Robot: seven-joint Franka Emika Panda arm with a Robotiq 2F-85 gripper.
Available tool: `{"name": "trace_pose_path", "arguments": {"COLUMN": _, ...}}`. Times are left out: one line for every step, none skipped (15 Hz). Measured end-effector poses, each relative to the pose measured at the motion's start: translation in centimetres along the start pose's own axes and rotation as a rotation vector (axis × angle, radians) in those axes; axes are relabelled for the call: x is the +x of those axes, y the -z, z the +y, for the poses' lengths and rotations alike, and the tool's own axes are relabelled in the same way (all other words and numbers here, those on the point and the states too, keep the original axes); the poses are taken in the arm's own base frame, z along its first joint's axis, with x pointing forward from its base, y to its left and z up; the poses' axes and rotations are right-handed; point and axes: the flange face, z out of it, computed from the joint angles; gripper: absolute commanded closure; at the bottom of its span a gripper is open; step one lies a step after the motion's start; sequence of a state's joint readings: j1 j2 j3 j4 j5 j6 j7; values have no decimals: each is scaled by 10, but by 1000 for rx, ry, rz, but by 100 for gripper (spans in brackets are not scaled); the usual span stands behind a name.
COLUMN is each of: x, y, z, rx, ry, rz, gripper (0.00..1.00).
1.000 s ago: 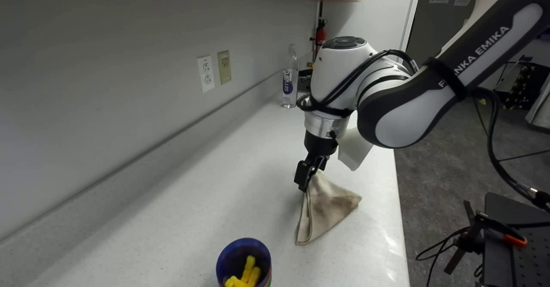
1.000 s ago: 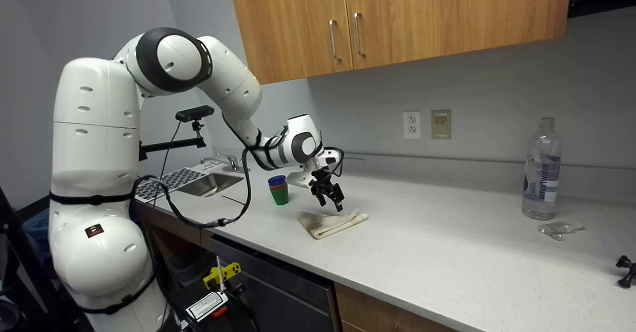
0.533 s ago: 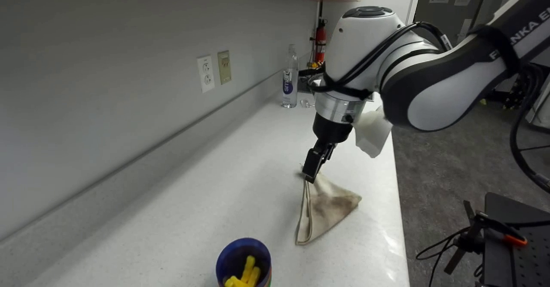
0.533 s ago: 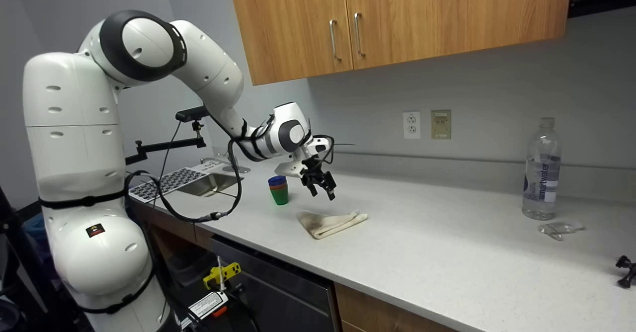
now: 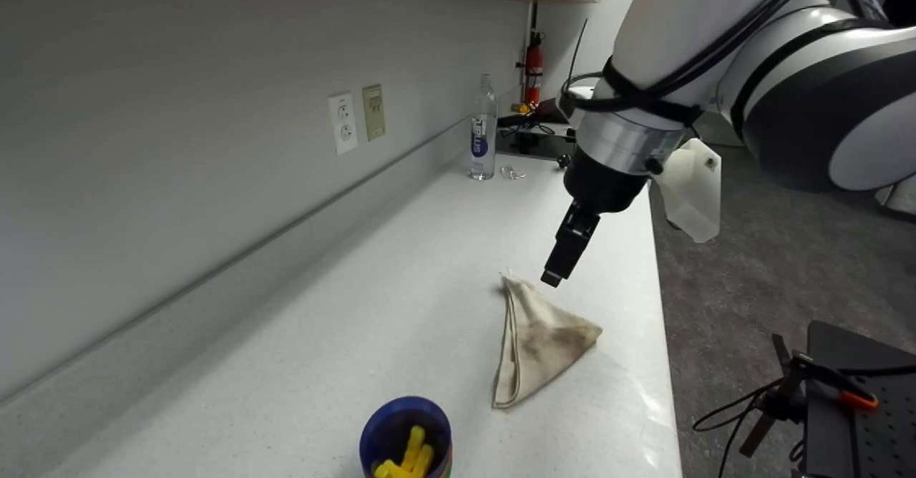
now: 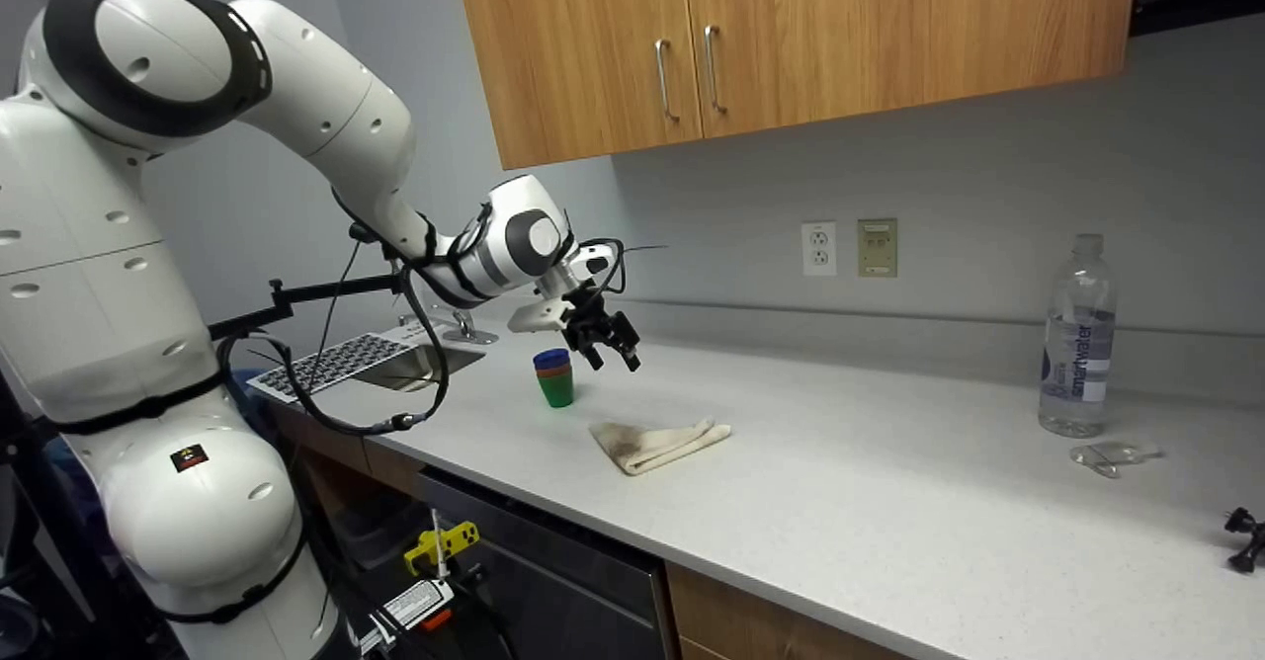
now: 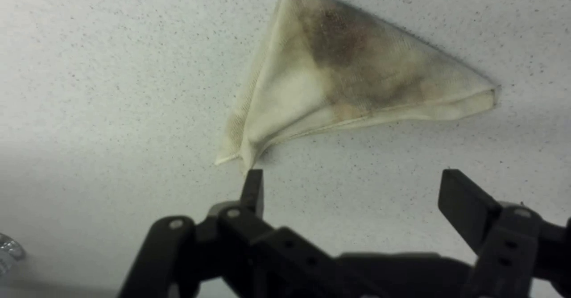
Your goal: Fold the towel on the table diagonally twice.
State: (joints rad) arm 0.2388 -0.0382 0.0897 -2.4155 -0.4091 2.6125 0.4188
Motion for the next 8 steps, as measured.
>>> {"name": "trace_pose_path", "arguments": {"x": -5, "y": 6, "z": -2, "rx": -4, "ry": 5, "rz": 10, "gripper": 0}}
{"name": "trace_pose_path", "arguments": {"x": -9, "y": 11, "z": -4, "rx": -8, "ry": 6, "rz": 17, "gripper": 0}}
{"name": "trace_pose_path", "arguments": {"x": -12, "y": 15, "z": -5, "rx": -9, "ry": 6, "rz": 21, "gripper": 0}}
{"name": "trace_pose_path", "arguments": {"x": -14, "y": 16, "z": -5, "rx": -10, "ry": 6, "rz": 22, "gripper": 0}}
{"name": "trace_pose_path", "arguments": {"x": -15, "y": 17, "z": -5, "rx": -11, "ry": 6, "rz": 23, "gripper": 0}}
{"name": "trace_pose_path", "arguments": {"x": -15, "y": 17, "z": -4, "rx": -11, "ry": 5, "rz": 22, "gripper": 0}}
{"name": "trace_pose_path", "arguments": {"x": -15, "y": 16, "z": -4, "rx": -11, "ry": 4, "rz": 22, "gripper": 0}}
{"name": "trace_pose_path", "arguments": {"x": -15, "y": 16, "z": -3, "rx": -11, "ry": 4, "rz": 22, "gripper": 0}}
